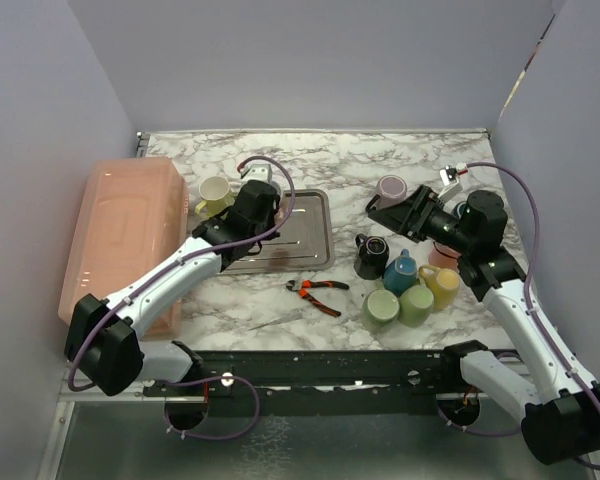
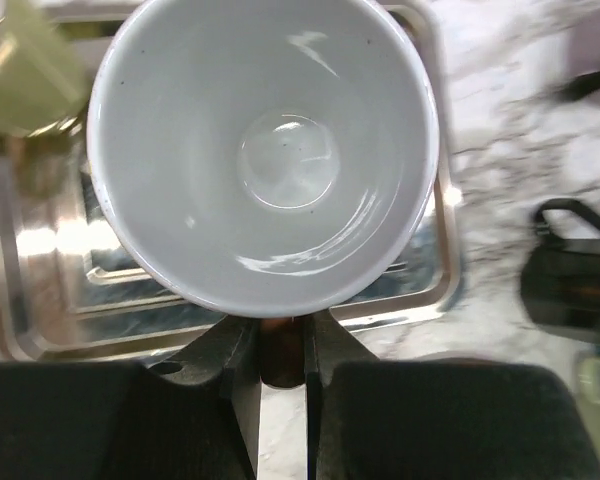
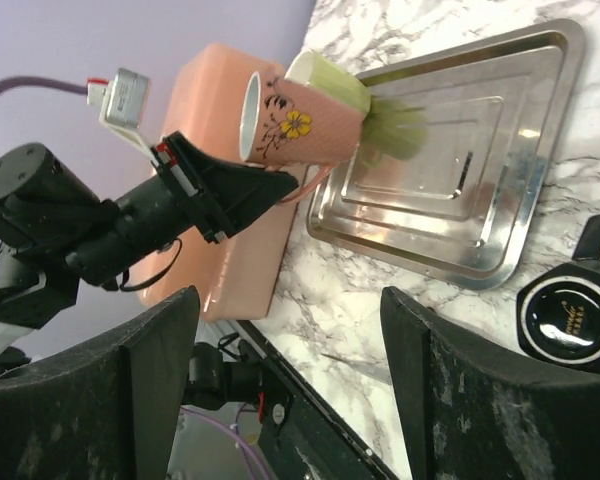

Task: Turn the mug right side up
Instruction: Place the cup on the tray.

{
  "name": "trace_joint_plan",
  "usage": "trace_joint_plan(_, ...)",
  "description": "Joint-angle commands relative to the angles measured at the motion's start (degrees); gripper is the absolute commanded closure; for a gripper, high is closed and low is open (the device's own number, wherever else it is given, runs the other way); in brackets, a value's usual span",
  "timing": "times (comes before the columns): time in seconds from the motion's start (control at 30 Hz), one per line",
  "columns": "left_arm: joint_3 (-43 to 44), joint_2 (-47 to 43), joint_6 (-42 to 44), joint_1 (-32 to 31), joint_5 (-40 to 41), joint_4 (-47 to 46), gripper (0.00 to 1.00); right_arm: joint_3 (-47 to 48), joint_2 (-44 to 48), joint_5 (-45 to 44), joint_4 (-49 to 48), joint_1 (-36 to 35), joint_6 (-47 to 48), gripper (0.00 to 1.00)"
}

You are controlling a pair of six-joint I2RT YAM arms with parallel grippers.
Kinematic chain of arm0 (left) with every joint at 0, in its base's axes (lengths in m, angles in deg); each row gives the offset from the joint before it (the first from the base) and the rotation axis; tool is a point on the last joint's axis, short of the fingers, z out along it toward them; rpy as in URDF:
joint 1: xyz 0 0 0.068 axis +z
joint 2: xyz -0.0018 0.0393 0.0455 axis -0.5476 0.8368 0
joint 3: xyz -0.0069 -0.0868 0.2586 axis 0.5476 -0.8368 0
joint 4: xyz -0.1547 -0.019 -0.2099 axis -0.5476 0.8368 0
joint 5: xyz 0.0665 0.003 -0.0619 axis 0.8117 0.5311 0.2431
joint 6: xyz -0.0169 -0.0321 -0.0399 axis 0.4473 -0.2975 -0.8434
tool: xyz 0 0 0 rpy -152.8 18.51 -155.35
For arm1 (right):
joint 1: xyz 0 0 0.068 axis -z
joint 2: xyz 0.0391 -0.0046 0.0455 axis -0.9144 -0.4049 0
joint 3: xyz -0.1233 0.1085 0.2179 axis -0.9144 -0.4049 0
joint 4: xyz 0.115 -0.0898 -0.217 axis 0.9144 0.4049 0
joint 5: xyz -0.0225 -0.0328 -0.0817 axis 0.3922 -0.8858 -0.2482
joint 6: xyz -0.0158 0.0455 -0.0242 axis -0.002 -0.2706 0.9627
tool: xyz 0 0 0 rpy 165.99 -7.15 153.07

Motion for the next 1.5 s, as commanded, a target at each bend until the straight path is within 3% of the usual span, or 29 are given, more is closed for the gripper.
trace_joint_plan(0.0, -4.35, -4.19, -1.92, -0.01, 12.69, 5.58, 1.00, 0.77, -1.40, -2.50, 2.64, -0.16, 1.85, 0.24)
trace_joint_plan(0.3, -13.86, -6.16, -6.61, 1.24, 16.14, 5.76, 1.00, 0.48, -3.85, -2.89, 2.98, -0.21, 1.41, 0.25)
trace_joint_plan(0.5, -16.94, -5.36, -6.08, 5.17, 16.86, 0.73, 1.00, 0.62, -5.43, -2.30, 2.22, -0.21, 0.88, 0.25)
trace_joint_plan(0.8, -16.74, -1.24, -2.84, 12.28, 11.83, -6.27, 1.00, 0.23, -6.86, -1.83, 1.59, -0.16, 0.09, 0.26)
trace_joint_plan(1.2, -16.55, 2.98, 0.28, 13.06, 8.92, -8.58, 1.00, 0.32, -7.21, -1.34, 2.02, -0.16, 0.18, 0.26)
trace_joint_plan(1.47, -15.08, 6.55, -1.06, 14.05, 10.77, -7.61, 0.79, 0.27, -7.02, -1.43, 2.93, -0.16, 0.68, 0.26)
